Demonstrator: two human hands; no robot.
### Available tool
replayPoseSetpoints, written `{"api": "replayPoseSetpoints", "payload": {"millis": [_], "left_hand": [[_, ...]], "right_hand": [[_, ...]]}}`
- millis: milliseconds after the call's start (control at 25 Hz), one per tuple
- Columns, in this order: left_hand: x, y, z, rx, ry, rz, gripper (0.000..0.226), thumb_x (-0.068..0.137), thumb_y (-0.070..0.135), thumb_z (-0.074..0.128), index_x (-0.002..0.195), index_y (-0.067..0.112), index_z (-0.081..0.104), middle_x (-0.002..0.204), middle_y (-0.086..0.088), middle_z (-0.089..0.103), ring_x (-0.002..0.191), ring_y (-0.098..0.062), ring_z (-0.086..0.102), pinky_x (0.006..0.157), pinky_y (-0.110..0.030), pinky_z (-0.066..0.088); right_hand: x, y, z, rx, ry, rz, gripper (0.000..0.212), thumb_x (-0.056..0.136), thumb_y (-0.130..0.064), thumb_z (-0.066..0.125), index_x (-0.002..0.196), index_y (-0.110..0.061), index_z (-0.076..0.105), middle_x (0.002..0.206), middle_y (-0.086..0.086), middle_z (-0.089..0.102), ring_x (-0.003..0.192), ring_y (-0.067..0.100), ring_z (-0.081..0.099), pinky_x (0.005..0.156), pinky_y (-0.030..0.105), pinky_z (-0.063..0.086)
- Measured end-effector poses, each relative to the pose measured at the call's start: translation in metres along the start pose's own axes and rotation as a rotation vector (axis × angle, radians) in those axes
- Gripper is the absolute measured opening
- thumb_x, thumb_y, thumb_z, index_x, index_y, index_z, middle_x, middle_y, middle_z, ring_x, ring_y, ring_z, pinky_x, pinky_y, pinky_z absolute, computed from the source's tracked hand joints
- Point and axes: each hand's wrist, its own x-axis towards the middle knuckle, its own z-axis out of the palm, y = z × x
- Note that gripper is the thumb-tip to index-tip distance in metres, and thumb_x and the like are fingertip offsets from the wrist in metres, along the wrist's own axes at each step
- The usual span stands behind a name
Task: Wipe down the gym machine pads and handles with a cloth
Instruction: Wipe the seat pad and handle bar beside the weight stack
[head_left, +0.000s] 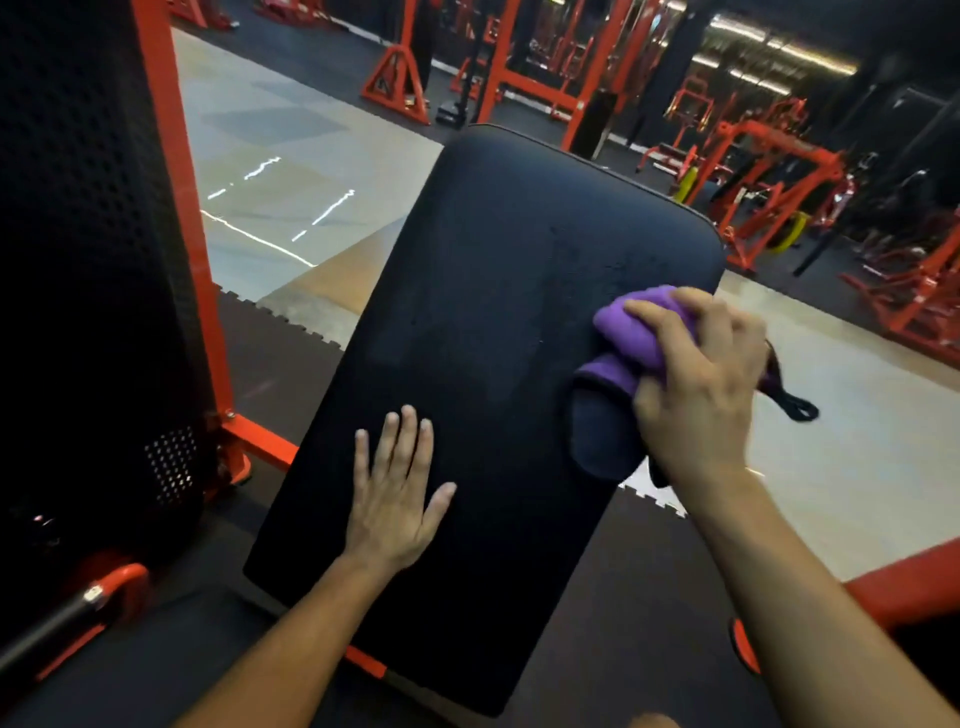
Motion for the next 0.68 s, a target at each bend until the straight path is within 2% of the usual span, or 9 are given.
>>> {"api": "replayPoseSetpoints", "payload": {"millis": [80, 160, 240, 320, 360, 440, 520, 600, 680], "left_hand": [[0.005, 0.000, 0.013, 0.025, 0.063, -0.012, 0.090, 0.094, 0.047, 0.043, 0.165, 0.013, 0.000, 0.173, -0.010, -0.005, 0.160, -0.027, -0.001, 0.127, -0.057, 0.001], [0.001, -0.003, 0.019, 0.038, 0.097, 0.021, 0.093, 0.089, 0.046, 0.044, 0.165, 0.013, 0.001, 0.173, -0.009, -0.004, 0.160, -0.027, -0.001, 0.127, -0.057, 0.001], [0.000, -0.002, 0.017, 0.051, 0.102, 0.040, 0.093, 0.089, 0.046, 0.044, 0.165, 0.013, 0.001, 0.173, -0.010, -0.003, 0.160, -0.028, 0.000, 0.126, -0.058, 0.003], [0.003, 0.000, 0.014, 0.052, 0.104, 0.030, 0.092, 0.090, 0.046, 0.043, 0.165, 0.012, 0.002, 0.173, -0.011, -0.002, 0.160, -0.028, 0.001, 0.126, -0.058, 0.004], [0.004, 0.000, 0.013, 0.054, 0.104, 0.025, 0.092, 0.090, 0.045, 0.043, 0.165, 0.012, 0.002, 0.173, -0.011, -0.002, 0.160, -0.028, 0.001, 0.126, -0.058, 0.004], [0.005, 0.002, 0.012, 0.057, 0.096, 0.027, 0.091, 0.090, 0.045, 0.043, 0.165, 0.011, 0.002, 0.173, -0.011, -0.002, 0.160, -0.028, 0.001, 0.127, -0.058, 0.004], [0.003, 0.001, 0.013, 0.053, 0.095, 0.018, 0.091, 0.091, 0.045, 0.043, 0.165, 0.012, 0.001, 0.173, -0.010, -0.002, 0.160, -0.028, 0.000, 0.127, -0.058, 0.003], [0.003, 0.002, 0.013, 0.040, 0.108, 0.023, 0.092, 0.090, 0.044, 0.043, 0.165, 0.012, 0.001, 0.173, -0.010, -0.002, 0.160, -0.027, 0.000, 0.127, -0.057, 0.003], [0.004, 0.002, 0.013, 0.038, 0.107, 0.016, 0.092, 0.090, 0.044, 0.043, 0.165, 0.012, 0.001, 0.173, -0.010, -0.002, 0.160, -0.027, 0.000, 0.127, -0.057, 0.002]], "right_hand": [[-0.001, -0.007, 0.021, 0.028, 0.053, -0.014, 0.053, 0.071, 0.002, 0.054, 0.120, -0.011, 0.069, 0.130, 0.014, 0.057, 0.111, 0.038, 0.046, 0.098, 0.051, 0.038], [-0.044, -0.017, 0.037, 0.039, 0.014, -0.199, 0.040, 0.088, -0.005, 0.046, 0.117, -0.011, 0.073, 0.131, 0.011, 0.057, 0.113, 0.037, 0.048, 0.097, 0.050, 0.039], [-0.092, -0.016, 0.035, 0.024, -0.096, -0.441, 0.037, 0.098, -0.014, 0.042, 0.118, -0.015, 0.074, 0.136, 0.005, 0.050, 0.117, 0.035, 0.048, 0.099, 0.049, 0.039], [-0.088, -0.002, 0.030, 0.017, -0.166, -0.584, 0.038, 0.105, -0.017, 0.037, 0.119, -0.015, 0.072, 0.137, 0.005, 0.050, 0.116, 0.035, 0.049, 0.099, 0.047, 0.037], [-0.067, 0.006, 0.028, 0.038, -0.136, -0.605, 0.039, 0.108, -0.020, 0.035, 0.119, -0.013, 0.072, 0.135, 0.007, 0.053, 0.114, 0.035, 0.050, 0.099, 0.047, 0.036], [-0.007, 0.013, 0.019, 0.043, -0.025, -0.513, 0.038, 0.108, -0.025, 0.038, 0.119, -0.012, 0.073, 0.132, 0.010, 0.061, 0.112, 0.036, 0.051, 0.099, 0.047, 0.036], [0.047, 0.017, 0.008, -0.029, 0.037, -0.375, 0.028, 0.099, -0.017, 0.054, 0.121, -0.016, 0.070, 0.132, 0.006, 0.062, 0.114, 0.036, 0.051, 0.100, 0.047, 0.037], [0.056, 0.008, 0.006, -0.017, 0.081, -0.222, 0.038, 0.088, -0.008, 0.056, 0.123, -0.017, 0.069, 0.133, 0.006, 0.060, 0.116, 0.035, 0.047, 0.102, 0.047, 0.037], [0.018, -0.004, 0.017, 0.031, 0.058, -0.174, 0.038, 0.088, -0.008, 0.050, 0.118, -0.013, 0.072, 0.131, 0.009, 0.062, 0.116, 0.035, 0.047, 0.102, 0.047, 0.038]]}}
